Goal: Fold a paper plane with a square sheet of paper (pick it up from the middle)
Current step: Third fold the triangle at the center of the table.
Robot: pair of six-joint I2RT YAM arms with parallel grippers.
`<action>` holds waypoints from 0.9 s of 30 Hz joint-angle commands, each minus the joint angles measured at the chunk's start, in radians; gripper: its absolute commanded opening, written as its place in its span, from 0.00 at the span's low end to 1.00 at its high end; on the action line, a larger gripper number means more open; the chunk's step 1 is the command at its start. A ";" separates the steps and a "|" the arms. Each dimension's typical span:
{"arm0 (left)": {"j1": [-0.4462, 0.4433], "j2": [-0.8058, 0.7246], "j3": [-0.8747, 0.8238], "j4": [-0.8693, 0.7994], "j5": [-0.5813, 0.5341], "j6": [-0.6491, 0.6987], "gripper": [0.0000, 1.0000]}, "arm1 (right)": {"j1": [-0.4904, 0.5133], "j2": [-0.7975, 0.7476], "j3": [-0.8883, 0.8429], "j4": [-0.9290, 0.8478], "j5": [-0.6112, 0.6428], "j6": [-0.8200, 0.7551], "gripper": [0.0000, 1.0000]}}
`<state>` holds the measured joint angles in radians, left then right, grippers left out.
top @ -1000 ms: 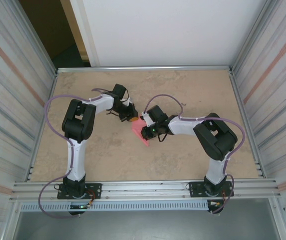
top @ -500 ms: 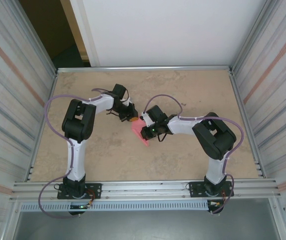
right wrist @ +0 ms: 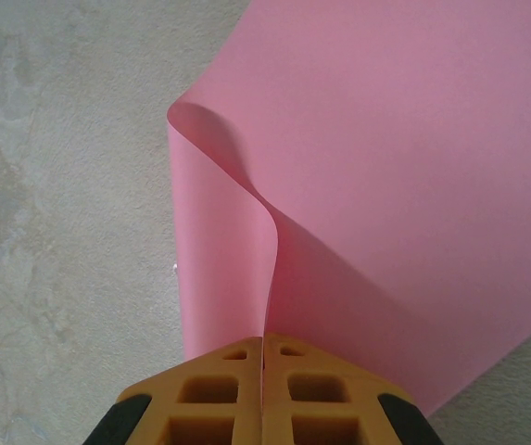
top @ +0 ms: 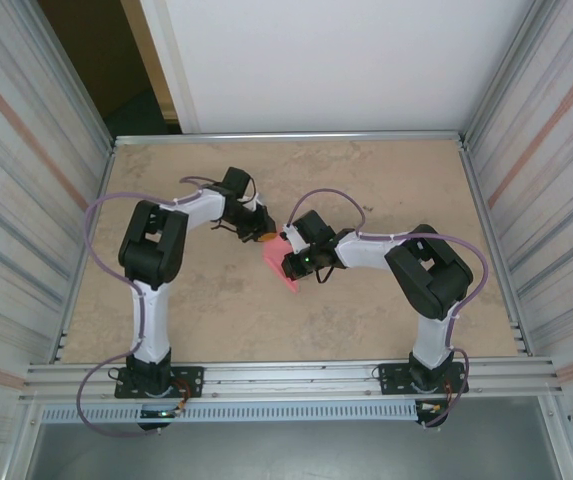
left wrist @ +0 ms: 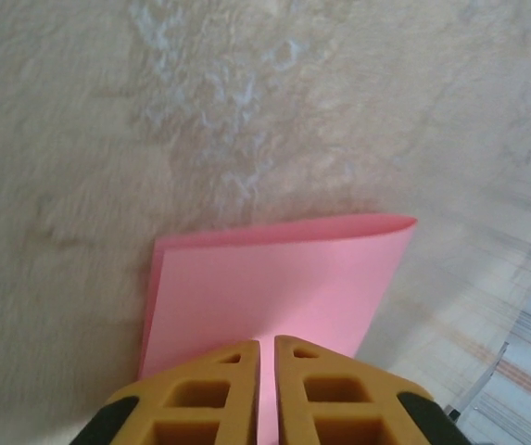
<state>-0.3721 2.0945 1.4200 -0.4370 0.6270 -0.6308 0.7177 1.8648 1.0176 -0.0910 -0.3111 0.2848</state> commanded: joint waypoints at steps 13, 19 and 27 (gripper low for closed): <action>-0.036 0.036 0.011 -0.050 0.007 0.029 0.13 | -0.016 0.007 0.012 -0.020 0.017 0.025 0.01; -0.042 0.068 0.012 -0.079 -0.015 0.049 0.12 | -0.017 0.004 0.012 -0.019 0.012 0.027 0.01; -0.042 0.083 0.020 -0.100 -0.037 0.066 0.12 | -0.017 -0.014 0.002 -0.016 0.027 0.028 0.01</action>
<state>-0.4099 2.1357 1.4307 -0.4786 0.6338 -0.5964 0.7063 1.8648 1.0176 -0.0879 -0.3080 0.2886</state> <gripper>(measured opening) 0.117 0.063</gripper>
